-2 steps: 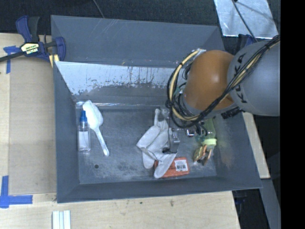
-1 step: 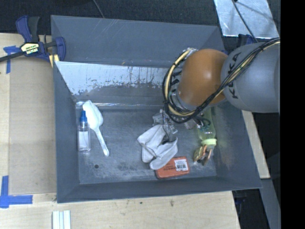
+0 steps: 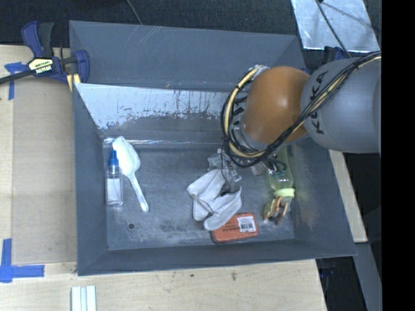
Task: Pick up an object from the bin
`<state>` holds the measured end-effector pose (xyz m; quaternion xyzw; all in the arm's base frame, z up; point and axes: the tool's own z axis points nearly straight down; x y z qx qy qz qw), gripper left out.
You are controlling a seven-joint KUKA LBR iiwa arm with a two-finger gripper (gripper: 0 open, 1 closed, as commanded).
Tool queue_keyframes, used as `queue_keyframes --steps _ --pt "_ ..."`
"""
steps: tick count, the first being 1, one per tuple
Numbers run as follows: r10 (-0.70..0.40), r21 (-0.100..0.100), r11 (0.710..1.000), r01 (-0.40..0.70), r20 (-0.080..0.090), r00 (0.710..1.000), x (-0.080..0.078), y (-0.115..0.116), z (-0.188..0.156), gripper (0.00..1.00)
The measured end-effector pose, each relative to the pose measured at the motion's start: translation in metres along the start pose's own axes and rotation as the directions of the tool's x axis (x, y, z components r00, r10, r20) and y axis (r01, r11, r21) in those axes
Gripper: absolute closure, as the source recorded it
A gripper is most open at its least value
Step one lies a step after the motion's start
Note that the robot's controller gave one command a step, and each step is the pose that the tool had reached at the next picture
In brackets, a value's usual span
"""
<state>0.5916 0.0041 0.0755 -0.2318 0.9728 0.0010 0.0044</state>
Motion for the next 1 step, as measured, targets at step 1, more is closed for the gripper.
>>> queue_keyframes --steps 1 --pt "0.011 0.002 1.0 -0.011 -0.004 1.0 0.0118 0.0026 -0.1931 1.0"
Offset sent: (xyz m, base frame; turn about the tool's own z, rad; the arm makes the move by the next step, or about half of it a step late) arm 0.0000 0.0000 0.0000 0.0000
